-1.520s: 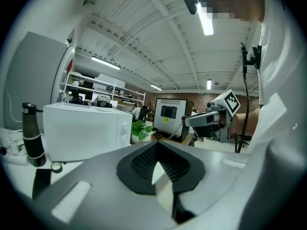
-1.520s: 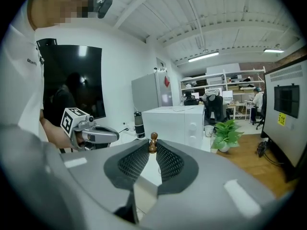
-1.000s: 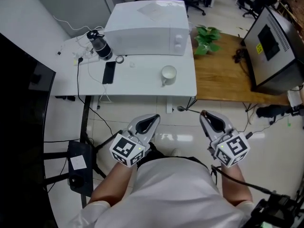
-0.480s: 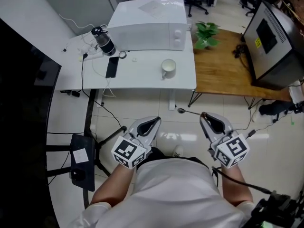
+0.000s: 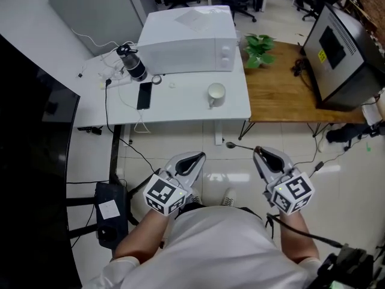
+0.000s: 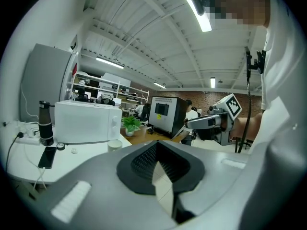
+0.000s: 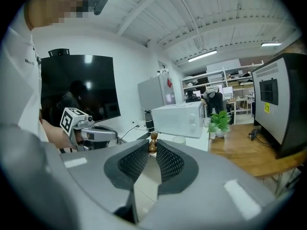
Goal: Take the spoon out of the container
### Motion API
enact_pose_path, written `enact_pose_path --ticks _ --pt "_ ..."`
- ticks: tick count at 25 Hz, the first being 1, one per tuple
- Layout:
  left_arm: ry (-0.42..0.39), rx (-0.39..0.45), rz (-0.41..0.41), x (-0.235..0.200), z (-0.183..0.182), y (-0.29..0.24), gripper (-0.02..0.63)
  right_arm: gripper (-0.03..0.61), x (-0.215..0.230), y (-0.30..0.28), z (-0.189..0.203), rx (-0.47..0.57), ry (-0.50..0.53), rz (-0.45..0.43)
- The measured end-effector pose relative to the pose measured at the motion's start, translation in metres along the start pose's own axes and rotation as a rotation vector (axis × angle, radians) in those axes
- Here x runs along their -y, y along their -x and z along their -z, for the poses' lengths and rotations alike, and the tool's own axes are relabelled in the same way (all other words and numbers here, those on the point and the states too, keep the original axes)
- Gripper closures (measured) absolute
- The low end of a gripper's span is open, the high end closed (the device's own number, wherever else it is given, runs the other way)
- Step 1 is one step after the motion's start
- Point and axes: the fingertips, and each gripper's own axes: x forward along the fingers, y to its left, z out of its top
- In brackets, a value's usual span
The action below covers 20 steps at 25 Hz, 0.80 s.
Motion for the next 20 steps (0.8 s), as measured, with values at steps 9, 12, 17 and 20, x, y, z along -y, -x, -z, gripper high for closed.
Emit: enact_pose_path --ticks 9,12,17,20 --pt "-0.001 -0.004 0.045 -0.012 0.004 0.009 0.609 0.523 -0.015 -0.011 0.002 -0.013 0.001 0.034" --pt "-0.002 -0.005 0.054 -0.012 0.005 0.010 0.609 0.523 -0.017 -0.013 0.000 -0.011 0.004 0.039" --pt "-0.003 0.002 0.059 -0.014 0.003 0.010 0.609 0.523 -0.020 -0.014 -0.003 -0.010 0.015 0.041" --pt "-0.004 0.001 0.063 -0.014 0.002 0.010 0.609 0.525 -0.019 -0.016 -0.002 -0.016 0.020 0.041"
